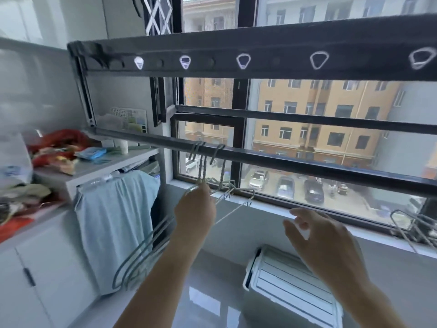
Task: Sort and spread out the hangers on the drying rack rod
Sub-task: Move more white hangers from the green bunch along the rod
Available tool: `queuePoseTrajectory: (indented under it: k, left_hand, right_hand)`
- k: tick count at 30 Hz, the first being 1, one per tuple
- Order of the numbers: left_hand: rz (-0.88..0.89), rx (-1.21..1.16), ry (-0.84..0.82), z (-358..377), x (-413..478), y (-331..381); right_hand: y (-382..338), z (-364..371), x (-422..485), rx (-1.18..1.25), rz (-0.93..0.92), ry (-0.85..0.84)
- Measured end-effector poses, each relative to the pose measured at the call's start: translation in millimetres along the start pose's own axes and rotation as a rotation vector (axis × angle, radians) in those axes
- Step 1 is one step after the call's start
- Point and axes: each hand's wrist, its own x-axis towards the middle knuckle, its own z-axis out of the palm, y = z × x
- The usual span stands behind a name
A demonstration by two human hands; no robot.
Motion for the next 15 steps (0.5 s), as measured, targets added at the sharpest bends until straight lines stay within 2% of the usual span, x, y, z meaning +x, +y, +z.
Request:
queuePoseTrajectory:
  k: [10,15]
  left_hand:
    - [0.078,-0.039,0.059,5,23,29]
    - [0.147,-0.027,0.003,21,40,58]
  right_hand:
    - [20,4,-11,-0.029,-0.002,-0.038]
    - [40,0,-18,-0.045,0.056,-0.031]
